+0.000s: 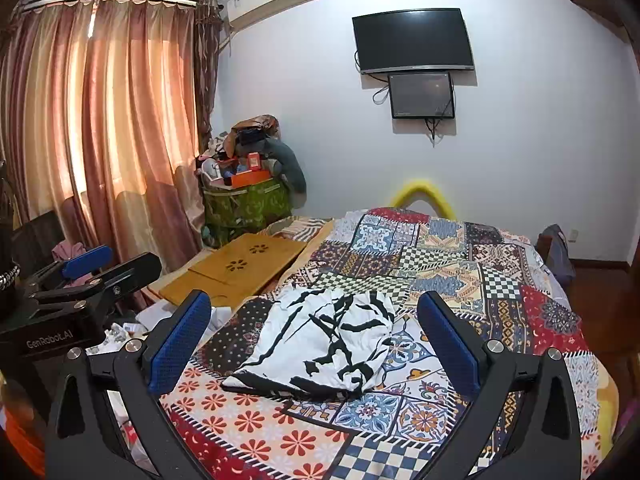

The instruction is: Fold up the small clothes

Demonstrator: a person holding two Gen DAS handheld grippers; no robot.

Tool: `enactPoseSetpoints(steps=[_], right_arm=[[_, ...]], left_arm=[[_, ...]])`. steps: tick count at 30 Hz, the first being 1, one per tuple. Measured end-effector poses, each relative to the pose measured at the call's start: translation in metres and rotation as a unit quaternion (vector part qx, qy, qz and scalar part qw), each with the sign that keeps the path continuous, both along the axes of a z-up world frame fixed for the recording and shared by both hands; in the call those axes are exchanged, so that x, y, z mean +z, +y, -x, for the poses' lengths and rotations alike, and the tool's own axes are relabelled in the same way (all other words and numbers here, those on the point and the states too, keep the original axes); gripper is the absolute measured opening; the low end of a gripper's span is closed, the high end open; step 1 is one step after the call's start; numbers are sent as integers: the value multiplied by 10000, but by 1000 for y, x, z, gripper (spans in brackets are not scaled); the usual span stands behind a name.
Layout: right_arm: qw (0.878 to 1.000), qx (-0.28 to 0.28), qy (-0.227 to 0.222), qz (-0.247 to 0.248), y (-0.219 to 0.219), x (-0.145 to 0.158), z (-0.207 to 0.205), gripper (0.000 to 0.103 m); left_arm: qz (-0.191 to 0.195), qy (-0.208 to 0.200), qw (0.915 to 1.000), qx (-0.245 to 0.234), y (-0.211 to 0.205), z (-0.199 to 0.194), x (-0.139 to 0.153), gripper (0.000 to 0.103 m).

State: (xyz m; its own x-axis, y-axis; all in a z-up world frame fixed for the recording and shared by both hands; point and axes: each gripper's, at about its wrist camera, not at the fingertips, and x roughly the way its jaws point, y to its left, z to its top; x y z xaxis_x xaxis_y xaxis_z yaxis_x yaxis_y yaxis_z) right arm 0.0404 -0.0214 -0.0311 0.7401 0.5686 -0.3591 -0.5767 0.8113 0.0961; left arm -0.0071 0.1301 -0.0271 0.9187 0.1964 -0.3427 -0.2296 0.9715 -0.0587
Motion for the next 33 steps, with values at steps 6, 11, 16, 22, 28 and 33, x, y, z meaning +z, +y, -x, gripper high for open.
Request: enactPoseSetpoints(steps=[6,11,16,22,28,33], right_arm=[[10000,-31,-27,-14,0,1,2,102],[10000,-55,-7,-38,-1,0,1,102],[10000,-44,-2,-38,-2,0,0,102],[10000,-66,-1,-45,-1,1,1,102],[10000,-67,10,-37,0,1,0,102],[10000,-73,36,-13,3,0,0,102]], left_arm=[[12,-42,10000,-56,2,1,1,103],[11,-49,10000,-69,4,0,2,103],[-29,-35,9999,-96,3,0,1,103],[-61,-17,9998,-164,3,0,0,103],[-26,-15,9998,-178,4,0,1,103],[-30,5,9998,-186,7,0,0,103]])
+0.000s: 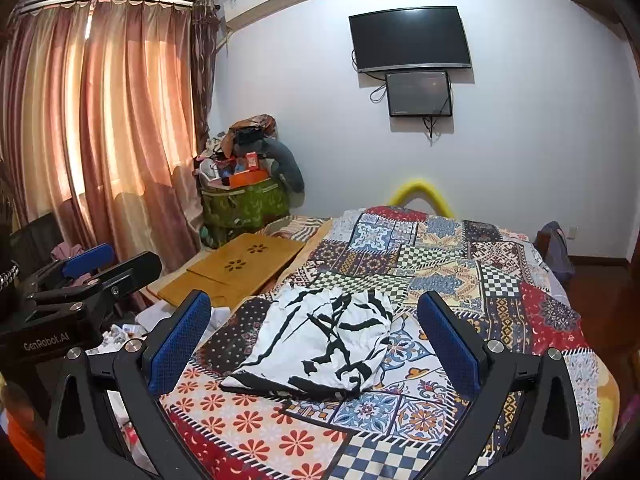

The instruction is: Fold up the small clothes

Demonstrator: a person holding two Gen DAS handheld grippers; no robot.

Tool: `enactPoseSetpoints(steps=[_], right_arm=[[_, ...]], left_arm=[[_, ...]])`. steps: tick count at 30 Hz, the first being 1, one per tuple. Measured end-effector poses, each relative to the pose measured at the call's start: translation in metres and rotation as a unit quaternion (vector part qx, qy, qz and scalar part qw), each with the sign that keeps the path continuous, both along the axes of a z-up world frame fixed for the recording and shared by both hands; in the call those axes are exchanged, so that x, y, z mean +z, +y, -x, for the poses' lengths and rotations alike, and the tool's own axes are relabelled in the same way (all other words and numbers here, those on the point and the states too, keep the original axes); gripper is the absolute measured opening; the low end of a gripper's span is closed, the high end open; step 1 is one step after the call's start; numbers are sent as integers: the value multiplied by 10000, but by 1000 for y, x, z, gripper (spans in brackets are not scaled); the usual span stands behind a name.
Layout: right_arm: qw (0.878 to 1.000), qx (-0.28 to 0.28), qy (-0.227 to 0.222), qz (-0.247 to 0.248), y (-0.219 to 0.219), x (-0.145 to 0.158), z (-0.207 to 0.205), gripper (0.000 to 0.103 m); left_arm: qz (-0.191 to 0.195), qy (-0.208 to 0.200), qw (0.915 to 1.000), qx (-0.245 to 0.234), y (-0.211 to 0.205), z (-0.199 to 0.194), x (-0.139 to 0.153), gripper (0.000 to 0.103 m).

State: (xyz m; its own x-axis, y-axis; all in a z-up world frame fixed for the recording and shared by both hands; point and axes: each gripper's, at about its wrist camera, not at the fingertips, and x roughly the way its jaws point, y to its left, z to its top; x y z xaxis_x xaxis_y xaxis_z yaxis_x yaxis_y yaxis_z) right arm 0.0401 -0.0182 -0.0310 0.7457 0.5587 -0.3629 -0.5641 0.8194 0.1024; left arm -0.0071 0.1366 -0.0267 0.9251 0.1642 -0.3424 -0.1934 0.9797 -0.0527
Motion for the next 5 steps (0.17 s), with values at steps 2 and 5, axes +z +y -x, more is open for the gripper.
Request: enactPoseSetpoints(steps=[2,5], right_arm=[[10000,-2,4,-3,1,0,0,102],[10000,4,11,4,2,-1,0,102]], left_arm=[[26,-2,10000,-8,1,0,0,103],[39,-2,10000,9,2,0,-1,103]])
